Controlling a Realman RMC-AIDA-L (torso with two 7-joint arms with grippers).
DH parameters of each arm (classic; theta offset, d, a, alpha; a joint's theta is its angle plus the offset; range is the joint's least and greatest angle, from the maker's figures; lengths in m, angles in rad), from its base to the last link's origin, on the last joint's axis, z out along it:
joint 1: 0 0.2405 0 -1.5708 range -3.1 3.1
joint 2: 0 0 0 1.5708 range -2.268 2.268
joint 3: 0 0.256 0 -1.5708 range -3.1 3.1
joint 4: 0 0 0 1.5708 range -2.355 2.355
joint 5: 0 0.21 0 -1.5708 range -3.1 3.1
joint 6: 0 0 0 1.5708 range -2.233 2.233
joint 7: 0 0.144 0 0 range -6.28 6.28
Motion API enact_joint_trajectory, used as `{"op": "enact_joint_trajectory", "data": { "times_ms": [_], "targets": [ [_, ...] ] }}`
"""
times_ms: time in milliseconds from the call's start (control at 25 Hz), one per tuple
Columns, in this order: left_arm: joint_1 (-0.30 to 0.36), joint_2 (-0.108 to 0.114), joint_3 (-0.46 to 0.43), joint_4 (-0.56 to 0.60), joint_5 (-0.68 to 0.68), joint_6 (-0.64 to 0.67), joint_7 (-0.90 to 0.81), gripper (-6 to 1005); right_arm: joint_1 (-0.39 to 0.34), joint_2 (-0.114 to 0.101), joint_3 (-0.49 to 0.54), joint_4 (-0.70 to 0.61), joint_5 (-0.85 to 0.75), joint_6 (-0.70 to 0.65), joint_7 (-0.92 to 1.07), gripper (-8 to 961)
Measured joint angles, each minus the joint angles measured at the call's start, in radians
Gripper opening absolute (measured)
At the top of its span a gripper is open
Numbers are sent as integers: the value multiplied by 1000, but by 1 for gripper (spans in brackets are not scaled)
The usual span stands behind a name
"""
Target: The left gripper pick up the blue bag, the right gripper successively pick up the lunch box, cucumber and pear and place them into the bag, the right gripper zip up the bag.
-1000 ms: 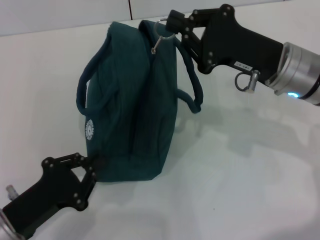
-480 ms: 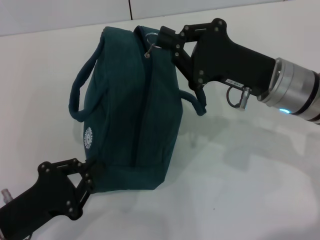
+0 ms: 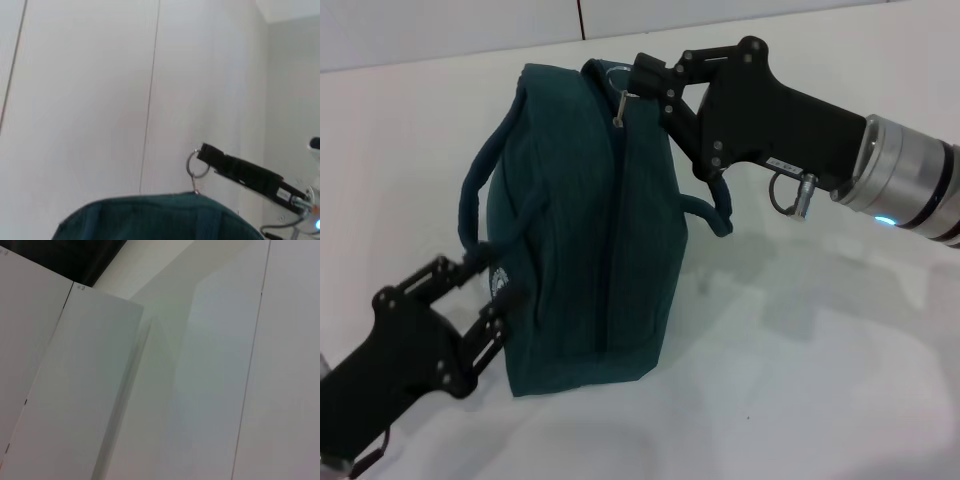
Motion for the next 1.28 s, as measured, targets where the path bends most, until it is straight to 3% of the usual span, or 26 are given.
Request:
{"op": "enact_joint_trajectory", "data": {
  "times_ms": [560,1280],
  "targets": [
    [-65,-22,9,-6,-7,12,-22,696,8,0,3,5,-1,0,-3,8],
    [-134,-27,11,-22,-20,37,-23,706,18,0,0,2,-1,19,-5,7]
  ]
}}
